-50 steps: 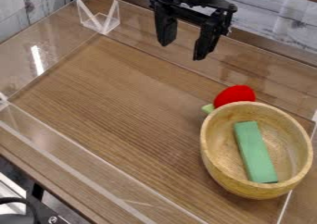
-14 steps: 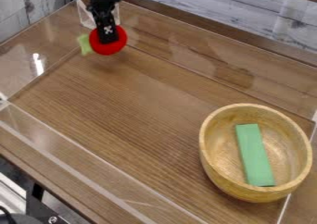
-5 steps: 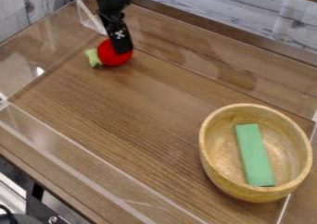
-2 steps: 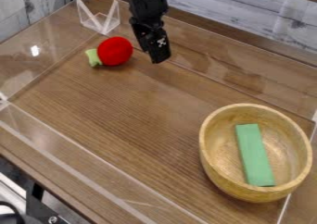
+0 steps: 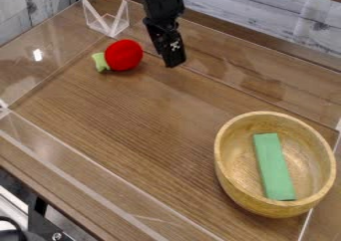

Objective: Move the red fruit to the left side of the table

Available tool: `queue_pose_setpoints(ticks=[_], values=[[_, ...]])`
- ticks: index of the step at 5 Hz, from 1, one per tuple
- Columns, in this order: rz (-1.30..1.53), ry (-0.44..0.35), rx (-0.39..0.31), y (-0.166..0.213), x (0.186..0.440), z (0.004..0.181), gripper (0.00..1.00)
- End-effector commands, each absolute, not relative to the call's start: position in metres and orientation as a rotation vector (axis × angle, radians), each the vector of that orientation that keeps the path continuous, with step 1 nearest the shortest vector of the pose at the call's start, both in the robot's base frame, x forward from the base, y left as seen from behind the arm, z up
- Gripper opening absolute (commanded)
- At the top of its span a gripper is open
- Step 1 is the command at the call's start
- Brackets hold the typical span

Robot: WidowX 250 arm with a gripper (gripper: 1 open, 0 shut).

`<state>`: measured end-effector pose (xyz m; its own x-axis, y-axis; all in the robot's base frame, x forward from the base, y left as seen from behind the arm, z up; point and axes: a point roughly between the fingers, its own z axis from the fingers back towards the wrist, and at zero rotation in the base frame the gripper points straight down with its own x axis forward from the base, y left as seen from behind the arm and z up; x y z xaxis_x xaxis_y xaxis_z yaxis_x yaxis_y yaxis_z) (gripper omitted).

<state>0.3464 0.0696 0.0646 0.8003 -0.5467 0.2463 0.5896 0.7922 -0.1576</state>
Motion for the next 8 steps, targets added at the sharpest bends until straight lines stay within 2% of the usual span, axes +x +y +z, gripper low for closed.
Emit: queue_pose_setpoints(ticks=[1, 2, 3, 4, 5, 7, 8], values=[[-0.672, -0.239, -0.201, 0.065, 0.348, 0.092, 1.0], [-0.592, -0.241, -0.195, 0.066, 0.346, 0.089, 1.0], [-0.519, -0.245, -0.185, 0.066, 0.344, 0.088, 0.0], [-0.539, -0.24, -0.192, 0.059, 0.344, 0.092, 1.0], [-0.558, -0.234, -0.201, 0.052, 0.344, 0.095, 1.0], [-0.48, -0.231, -0.185, 0.05, 0.357, 0.077, 1.0], [-0.483, -0.225, -0.18, 0.051, 0.358, 0.081, 1.0]])
